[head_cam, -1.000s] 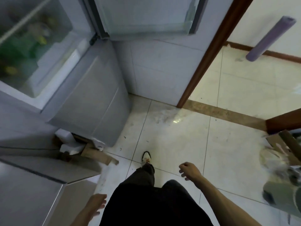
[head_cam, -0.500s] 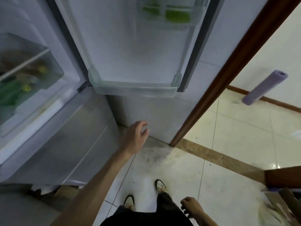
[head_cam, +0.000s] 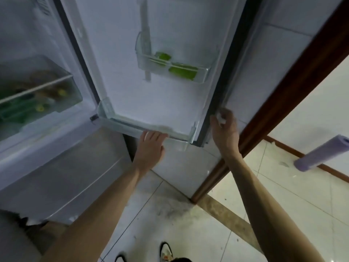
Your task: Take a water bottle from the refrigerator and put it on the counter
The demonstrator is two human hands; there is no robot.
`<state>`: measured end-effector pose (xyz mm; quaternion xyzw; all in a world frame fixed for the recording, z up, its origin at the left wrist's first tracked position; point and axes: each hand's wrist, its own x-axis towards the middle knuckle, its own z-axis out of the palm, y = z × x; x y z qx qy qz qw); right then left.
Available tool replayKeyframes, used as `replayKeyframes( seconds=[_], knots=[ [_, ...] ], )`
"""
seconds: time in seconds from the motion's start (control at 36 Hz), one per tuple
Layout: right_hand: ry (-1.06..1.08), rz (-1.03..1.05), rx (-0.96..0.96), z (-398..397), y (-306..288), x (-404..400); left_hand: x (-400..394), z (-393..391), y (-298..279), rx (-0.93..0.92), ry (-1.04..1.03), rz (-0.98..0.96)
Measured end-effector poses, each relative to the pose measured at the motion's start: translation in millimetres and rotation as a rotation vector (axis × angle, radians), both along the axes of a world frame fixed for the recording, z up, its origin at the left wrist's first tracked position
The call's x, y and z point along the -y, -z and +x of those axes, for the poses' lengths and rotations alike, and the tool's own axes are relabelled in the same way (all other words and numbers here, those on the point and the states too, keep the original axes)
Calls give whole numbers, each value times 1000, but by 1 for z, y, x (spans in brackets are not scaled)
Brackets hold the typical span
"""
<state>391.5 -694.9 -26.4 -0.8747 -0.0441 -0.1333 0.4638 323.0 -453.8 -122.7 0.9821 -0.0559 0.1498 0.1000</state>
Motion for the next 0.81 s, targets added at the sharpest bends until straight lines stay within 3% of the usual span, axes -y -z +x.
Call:
replayKeyframes(
  seconds=[0.17,0.28,0.42,0.58,0.67,0.81],
  knots=[
    [59,228,647,-7,-73,-30,-28,-45,5,8,49,-81],
    [26,246,896,-24,-88,-44,-48,-78,9,25,18,-149],
    [-177,307,913,-67,-99,-76,-79,-125,15,112,-100,-172],
    [-234,356,944,-149,-93,-131,-136,-173,-7,-3,-284,-399],
    [-307,329,880,-190,-92,-161,-179,-194,-43,194,-468,-568],
    [-553,235,826,-231,-99,-218,-273,-235,-132,680,-733,-1072]
  ],
)
